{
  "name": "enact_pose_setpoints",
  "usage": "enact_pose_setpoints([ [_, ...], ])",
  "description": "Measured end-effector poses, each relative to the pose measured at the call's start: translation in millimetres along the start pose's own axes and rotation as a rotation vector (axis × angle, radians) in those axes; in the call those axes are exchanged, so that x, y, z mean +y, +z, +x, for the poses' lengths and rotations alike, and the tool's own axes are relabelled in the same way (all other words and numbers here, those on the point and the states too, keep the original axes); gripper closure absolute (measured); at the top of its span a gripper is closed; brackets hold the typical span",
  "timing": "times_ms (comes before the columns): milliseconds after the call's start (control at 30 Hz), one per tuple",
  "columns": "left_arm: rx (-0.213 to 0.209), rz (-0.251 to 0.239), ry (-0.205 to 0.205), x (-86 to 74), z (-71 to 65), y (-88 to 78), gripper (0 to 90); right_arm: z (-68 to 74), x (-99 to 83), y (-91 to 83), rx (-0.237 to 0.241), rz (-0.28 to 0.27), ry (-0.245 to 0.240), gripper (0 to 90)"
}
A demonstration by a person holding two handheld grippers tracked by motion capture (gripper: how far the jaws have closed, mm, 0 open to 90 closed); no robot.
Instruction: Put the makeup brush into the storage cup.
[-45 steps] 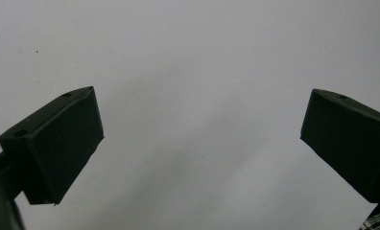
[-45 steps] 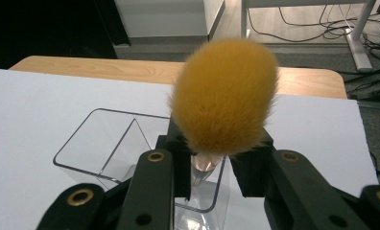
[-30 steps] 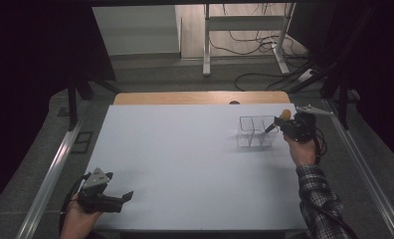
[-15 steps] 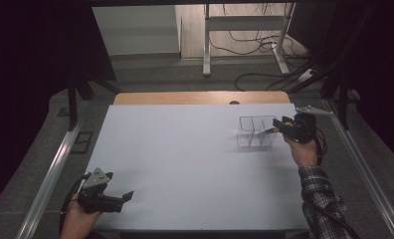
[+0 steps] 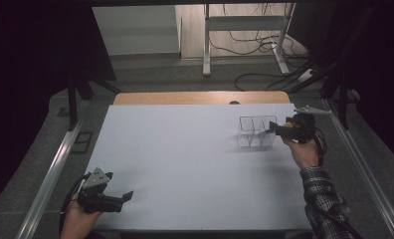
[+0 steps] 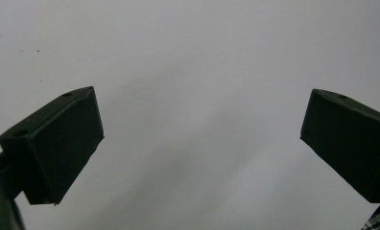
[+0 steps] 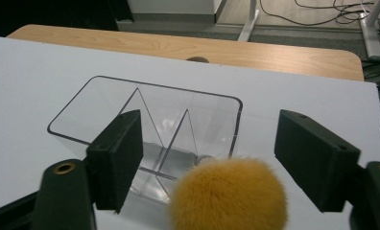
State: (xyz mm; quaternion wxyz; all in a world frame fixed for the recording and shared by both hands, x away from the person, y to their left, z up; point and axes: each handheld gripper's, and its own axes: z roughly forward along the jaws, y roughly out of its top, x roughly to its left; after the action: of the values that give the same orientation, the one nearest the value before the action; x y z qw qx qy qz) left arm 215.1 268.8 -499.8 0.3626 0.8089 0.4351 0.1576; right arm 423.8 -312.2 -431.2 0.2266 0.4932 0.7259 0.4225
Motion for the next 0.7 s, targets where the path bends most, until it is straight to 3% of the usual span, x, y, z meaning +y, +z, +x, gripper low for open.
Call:
enact_pose_setpoints([
  [300,0.001,-0.001,-0.001,0.0,0.1,-0.2,1.2,1.4,-0.4,-1.5,-0.004,0.009,-0.008,10.7],
  [700,0.004,-0.001,-0.001,0.0,0.2,-0.4,1.1,4.2,-0.7,-7.3,0.001,0.033,-0.036,0.0],
])
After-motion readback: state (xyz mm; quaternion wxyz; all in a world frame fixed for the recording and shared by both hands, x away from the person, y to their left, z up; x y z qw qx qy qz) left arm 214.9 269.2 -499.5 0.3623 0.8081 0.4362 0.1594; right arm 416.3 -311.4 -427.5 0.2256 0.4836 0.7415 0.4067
